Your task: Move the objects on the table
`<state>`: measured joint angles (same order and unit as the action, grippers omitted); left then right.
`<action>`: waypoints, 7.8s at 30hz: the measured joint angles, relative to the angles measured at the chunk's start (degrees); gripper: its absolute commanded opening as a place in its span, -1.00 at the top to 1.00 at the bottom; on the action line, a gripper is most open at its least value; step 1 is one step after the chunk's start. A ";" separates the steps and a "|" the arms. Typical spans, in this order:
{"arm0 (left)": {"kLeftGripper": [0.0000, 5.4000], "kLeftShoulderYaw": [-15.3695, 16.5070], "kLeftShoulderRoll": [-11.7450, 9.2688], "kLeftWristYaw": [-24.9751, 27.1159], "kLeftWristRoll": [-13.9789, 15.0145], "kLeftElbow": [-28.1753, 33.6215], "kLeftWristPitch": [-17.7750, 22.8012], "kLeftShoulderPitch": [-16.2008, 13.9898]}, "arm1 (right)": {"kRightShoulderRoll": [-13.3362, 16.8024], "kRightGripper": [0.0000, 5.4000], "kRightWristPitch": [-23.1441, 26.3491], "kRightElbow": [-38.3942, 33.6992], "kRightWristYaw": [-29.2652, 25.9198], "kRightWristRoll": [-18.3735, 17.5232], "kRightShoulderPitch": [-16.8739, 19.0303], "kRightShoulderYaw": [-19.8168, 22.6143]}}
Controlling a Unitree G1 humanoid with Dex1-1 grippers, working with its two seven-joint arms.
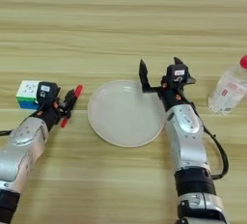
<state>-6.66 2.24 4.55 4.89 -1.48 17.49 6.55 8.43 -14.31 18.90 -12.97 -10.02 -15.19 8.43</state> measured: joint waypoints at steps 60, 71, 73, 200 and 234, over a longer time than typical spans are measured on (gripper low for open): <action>-0.99 10.80 -6.45 -3.37 -4.69 -14.20 -30.14 -0.15 | 3.08 -1.00 -4.87 9.63 4.00 -0.82 -2.62 6.96; -0.99 10.00 -6.48 -3.24 -4.88 -14.20 -30.60 -0.15 | 3.07 -1.00 -4.87 9.67 3.89 -0.82 -2.62 6.86; -0.99 9.60 -6.55 -3.16 -5.11 -14.20 -30.66 -0.15 | 3.07 -1.00 -4.87 9.68 3.88 -0.82 -2.62 6.86; -0.23 -18.99 0.48 17.24 -8.85 -19.47 -20.34 9.08 | 1.49 -1.00 -4.91 11.72 6.11 -0.30 -4.13 4.72; -0.78 -19.55 1.77 14.73 -9.44 -25.94 -22.93 12.45 | 1.38 -1.00 -4.88 10.57 6.20 -0.28 -4.10 4.49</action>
<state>-26.20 4.01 19.29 -4.55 -27.42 -5.43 19.00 9.81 -19.20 29.47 -6.76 -10.30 -19.29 12.92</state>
